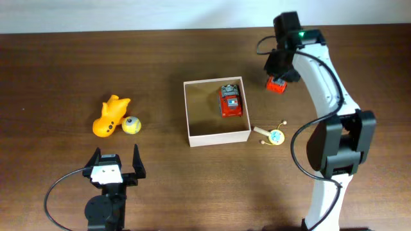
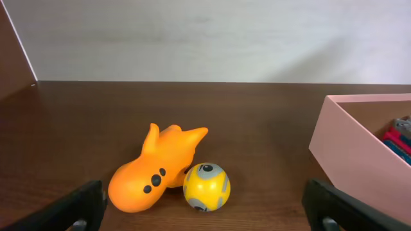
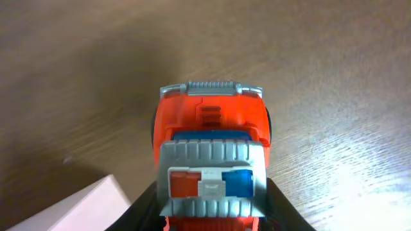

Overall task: Pack container
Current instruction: 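Lift the back truck and carry it left over the box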

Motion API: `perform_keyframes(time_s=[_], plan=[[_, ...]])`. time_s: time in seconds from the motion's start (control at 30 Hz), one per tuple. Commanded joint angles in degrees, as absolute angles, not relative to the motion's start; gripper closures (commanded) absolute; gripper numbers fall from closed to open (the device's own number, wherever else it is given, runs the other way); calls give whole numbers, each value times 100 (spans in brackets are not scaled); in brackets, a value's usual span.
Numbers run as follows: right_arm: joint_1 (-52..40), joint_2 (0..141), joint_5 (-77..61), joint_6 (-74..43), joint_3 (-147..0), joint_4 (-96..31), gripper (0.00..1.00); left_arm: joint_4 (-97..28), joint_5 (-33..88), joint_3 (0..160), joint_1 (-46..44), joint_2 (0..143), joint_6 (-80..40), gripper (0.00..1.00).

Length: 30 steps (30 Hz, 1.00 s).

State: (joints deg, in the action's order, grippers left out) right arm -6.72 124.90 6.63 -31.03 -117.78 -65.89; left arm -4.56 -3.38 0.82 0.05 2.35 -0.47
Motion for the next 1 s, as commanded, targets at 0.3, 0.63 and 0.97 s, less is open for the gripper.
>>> perform_keyframes(time_s=[0.3,0.63,0.97], plan=[[-1409,12269,189,-2265,-13555,-7535,67,-460,-276,54,-10,191,-62,1],[-2720,12272,215,-2268,-13620,-7616,67,-460,-276,54,-10,191,-62,1],[-3188,12387,386,-2270,-13314,-7802,66,-460,-276,54,-10,191,-62,1]])
